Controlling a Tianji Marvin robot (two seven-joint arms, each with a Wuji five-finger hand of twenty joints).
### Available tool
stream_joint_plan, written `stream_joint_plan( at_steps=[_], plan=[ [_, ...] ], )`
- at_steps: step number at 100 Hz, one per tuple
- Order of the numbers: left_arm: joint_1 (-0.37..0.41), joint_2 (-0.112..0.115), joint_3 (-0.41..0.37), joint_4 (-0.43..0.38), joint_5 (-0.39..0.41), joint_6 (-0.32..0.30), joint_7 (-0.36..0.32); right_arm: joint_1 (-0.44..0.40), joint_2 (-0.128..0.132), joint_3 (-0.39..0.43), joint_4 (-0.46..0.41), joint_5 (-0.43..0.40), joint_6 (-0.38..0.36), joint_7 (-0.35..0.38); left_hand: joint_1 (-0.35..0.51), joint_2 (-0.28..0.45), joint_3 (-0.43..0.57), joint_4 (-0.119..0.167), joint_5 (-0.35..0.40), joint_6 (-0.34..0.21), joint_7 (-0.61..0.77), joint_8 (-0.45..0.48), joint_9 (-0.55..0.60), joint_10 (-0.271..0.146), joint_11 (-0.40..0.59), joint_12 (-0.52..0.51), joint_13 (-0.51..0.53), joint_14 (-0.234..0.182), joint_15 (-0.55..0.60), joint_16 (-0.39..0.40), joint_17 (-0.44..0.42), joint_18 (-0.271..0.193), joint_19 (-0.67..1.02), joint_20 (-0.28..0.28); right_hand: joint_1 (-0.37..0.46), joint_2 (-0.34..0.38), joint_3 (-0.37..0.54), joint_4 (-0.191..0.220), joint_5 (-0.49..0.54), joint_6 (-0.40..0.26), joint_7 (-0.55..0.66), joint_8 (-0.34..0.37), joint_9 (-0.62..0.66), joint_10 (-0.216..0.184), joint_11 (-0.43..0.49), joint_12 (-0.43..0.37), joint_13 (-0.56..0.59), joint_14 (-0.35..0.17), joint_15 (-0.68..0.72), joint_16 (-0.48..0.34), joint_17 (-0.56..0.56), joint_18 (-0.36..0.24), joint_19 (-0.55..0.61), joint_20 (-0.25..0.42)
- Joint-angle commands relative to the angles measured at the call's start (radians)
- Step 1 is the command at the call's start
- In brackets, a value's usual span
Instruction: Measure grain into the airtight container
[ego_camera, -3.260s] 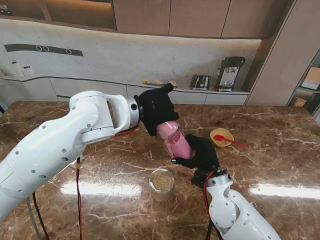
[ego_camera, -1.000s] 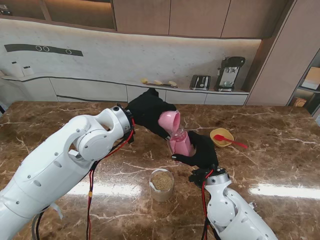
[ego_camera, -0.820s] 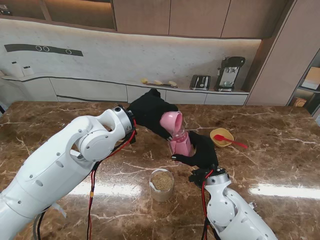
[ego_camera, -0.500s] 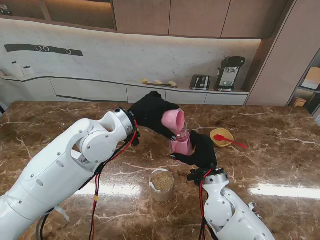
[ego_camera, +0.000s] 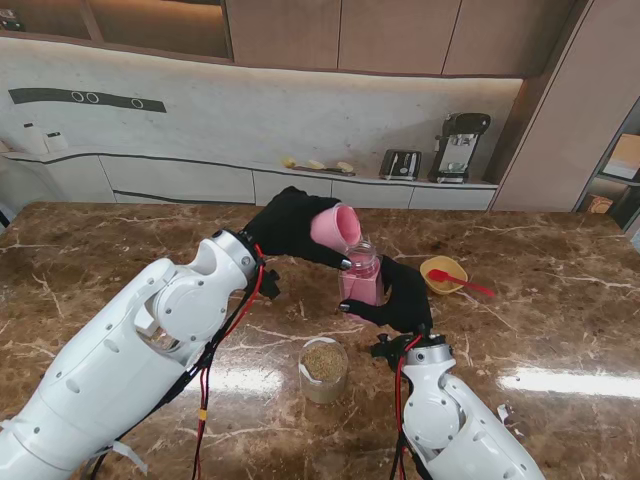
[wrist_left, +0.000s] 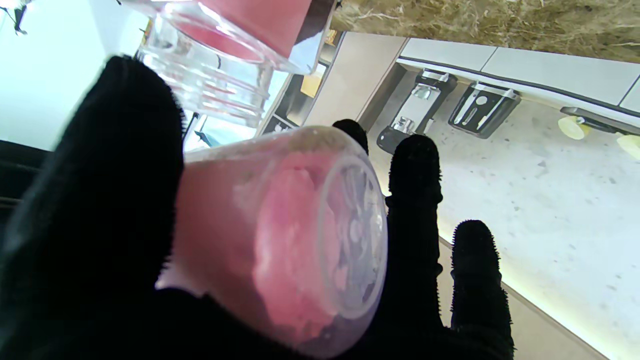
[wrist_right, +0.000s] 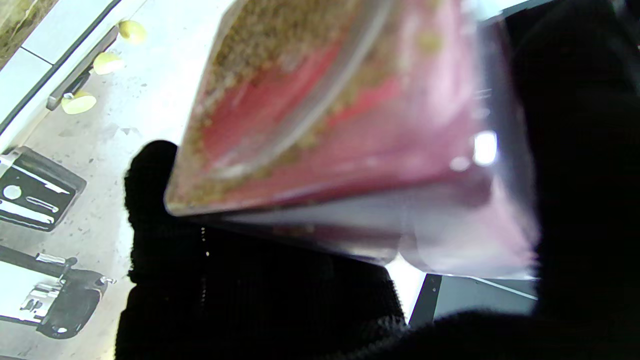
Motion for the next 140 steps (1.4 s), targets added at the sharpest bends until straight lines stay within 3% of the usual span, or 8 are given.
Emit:
stream_joint_plan(
  at_steps=[1,54,84,89,95,107,121,140],
  plan=[
    [0.021,-0.002,-0.013,-0.005,-0.009,0.009,0.016,-0.002,-0.006,0.001,0.002,0.006,0.007,0.008,0.156,0.211,0.293,-0.019,0.094,-0.25,0.061,0.018,0.118,-0.102,-0.011,-0.02,-0.014,-0.007,-0.027,-0.013,-0.034,0.018,-0.022,0.001,0.366,0.136,0.379,0.072,0.138,-0.405,0.158,0.062,0.066,-0.195,0.081,0.019,0.056,-0.131,0.044,0.001,0.012,-0.041,0.022,0.0],
    [0.139,-0.018,-0.112,0.071,-0.145,0.013,0.072,-0.014,-0.006,0.037,-0.001,0.014,-0.005,0.005,0.118,0.178,0.349,-0.03,-0.182,-0.301,0.087,0.432,0.155,-0.161,-0.157,-0.17,-0.081,-0.123,-0.234,-0.213,-0.095,-0.048,-0.129,-0.024,0.363,0.161,0.373,0.07,0.134,-0.397,0.15,0.072,0.06,-0.184,0.088,0.026,0.055,-0.13,0.044,0.004,0.008,-0.039,0.021,-0.001],
    [0.157,-0.048,-0.139,0.2,-0.274,0.064,0.125,-0.013,-0.006,0.038,0.003,0.014,-0.003,0.005,0.096,0.315,0.112,0.024,-0.126,-0.36,-0.003,0.514,-0.15,-0.09,-0.154,-0.379,-0.318,-0.142,-0.391,-0.361,-0.123,-0.117,-0.458,-0.037,0.36,0.178,0.369,0.069,0.128,-0.392,0.147,0.07,0.057,-0.176,0.088,0.028,0.054,-0.13,0.042,0.005,0.005,-0.04,0.021,-0.001],
    [0.152,-0.053,-0.137,0.226,-0.286,0.071,0.135,-0.012,-0.006,0.037,0.004,0.012,-0.001,0.005,0.106,0.349,0.045,0.041,-0.098,-0.372,-0.035,0.537,-0.244,-0.082,-0.177,-0.396,-0.392,-0.154,-0.417,-0.375,-0.118,-0.139,-0.569,0.031,0.36,0.18,0.369,0.069,0.128,-0.392,0.146,0.069,0.057,-0.176,0.088,0.028,0.053,-0.129,0.041,0.006,0.004,-0.04,0.021,-0.001],
    [0.143,-0.058,-0.132,0.258,-0.296,0.078,0.143,-0.011,-0.005,0.037,0.005,0.012,0.002,0.004,0.116,0.389,-0.014,0.049,-0.052,-0.368,-0.065,0.515,-0.343,-0.084,-0.193,-0.399,-0.462,-0.168,-0.446,-0.392,-0.103,-0.147,-0.632,-0.027,0.359,0.181,0.368,0.068,0.128,-0.391,0.146,0.068,0.057,-0.175,0.088,0.029,0.053,-0.128,0.041,0.006,0.004,-0.04,0.021,-0.001],
    [0.121,-0.066,-0.117,0.317,-0.314,0.089,0.145,-0.011,-0.005,0.037,0.007,0.014,0.007,0.007,0.252,0.534,-0.299,0.092,0.02,-0.343,-0.09,0.357,-0.525,-0.088,-0.209,-0.41,-0.603,-0.204,-0.493,-0.414,-0.075,-0.19,-0.708,-0.297,0.359,0.184,0.368,0.068,0.127,-0.391,0.146,0.066,0.057,-0.18,0.088,0.029,0.054,-0.128,0.041,0.007,0.003,-0.039,0.021,0.0],
    [0.082,-0.076,-0.081,0.404,-0.299,0.083,0.166,-0.01,-0.004,0.038,0.009,0.015,0.013,0.008,0.274,0.619,-0.381,0.082,-0.006,-0.356,-0.112,0.306,-0.644,-0.122,-0.22,-0.421,-0.683,-0.244,-0.521,-0.426,-0.062,-0.229,-0.749,-0.375,0.359,0.186,0.366,0.068,0.126,-0.387,0.146,0.063,0.055,-0.17,0.087,0.029,0.053,-0.127,0.04,0.008,0.003,-0.039,0.021,0.0],
    [0.025,-0.084,-0.03,0.504,-0.269,0.084,0.172,-0.006,-0.005,0.04,0.016,0.014,0.011,0.005,0.187,0.757,-0.418,0.059,-0.01,-0.318,-0.293,0.038,-0.76,-0.169,-0.24,-0.452,-0.75,-0.284,-0.547,-0.446,-0.05,-0.256,-0.78,-0.468,0.357,0.188,0.366,0.068,0.126,-0.388,0.147,0.059,0.055,-0.171,0.086,0.029,0.053,-0.127,0.039,0.009,0.001,-0.039,0.023,0.001]
  ],
)
